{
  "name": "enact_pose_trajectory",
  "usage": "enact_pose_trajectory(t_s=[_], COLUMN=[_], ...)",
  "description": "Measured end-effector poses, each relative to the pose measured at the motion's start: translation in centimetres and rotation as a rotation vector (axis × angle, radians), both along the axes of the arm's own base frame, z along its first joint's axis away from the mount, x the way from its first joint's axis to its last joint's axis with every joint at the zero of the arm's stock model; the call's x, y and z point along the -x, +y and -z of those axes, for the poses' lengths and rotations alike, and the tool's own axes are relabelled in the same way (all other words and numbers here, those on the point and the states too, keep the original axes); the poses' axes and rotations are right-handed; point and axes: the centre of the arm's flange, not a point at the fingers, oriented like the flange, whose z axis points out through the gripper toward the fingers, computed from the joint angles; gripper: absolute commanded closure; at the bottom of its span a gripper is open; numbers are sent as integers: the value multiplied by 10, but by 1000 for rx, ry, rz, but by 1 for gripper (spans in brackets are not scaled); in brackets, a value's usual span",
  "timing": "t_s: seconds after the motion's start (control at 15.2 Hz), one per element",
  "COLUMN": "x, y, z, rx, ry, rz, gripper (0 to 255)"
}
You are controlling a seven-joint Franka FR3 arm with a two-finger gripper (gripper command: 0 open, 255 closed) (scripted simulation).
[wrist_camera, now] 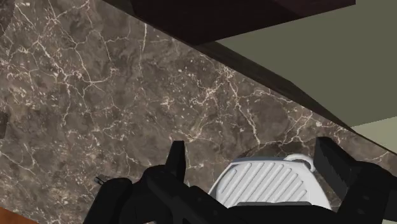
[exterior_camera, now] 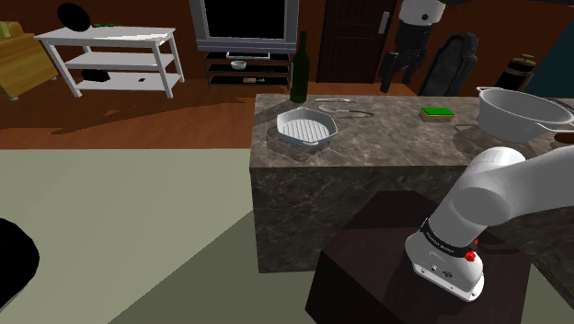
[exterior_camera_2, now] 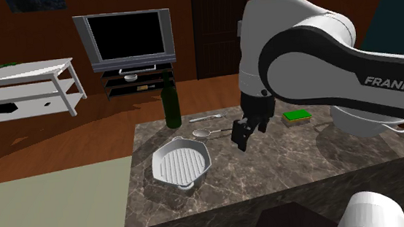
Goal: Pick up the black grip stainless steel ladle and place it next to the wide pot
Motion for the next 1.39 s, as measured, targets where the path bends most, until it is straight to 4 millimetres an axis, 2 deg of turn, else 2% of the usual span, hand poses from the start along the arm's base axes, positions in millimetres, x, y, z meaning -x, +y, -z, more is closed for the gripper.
enact_pose_trajectory(t_s=[0.13, 0.4, 0.66, 0.99, 1.39], x=[-1, -14, -31, -61, -104], y=[-5, -43, -79, -128, -171], z=[4, 25, 57, 91, 133], rx=[1, 6, 12, 21, 29], ry=[0, -2, -5, -8, -13], rz=[-14, -120, -244, -401, -589], gripper=[0, 0, 0, 0, 0])
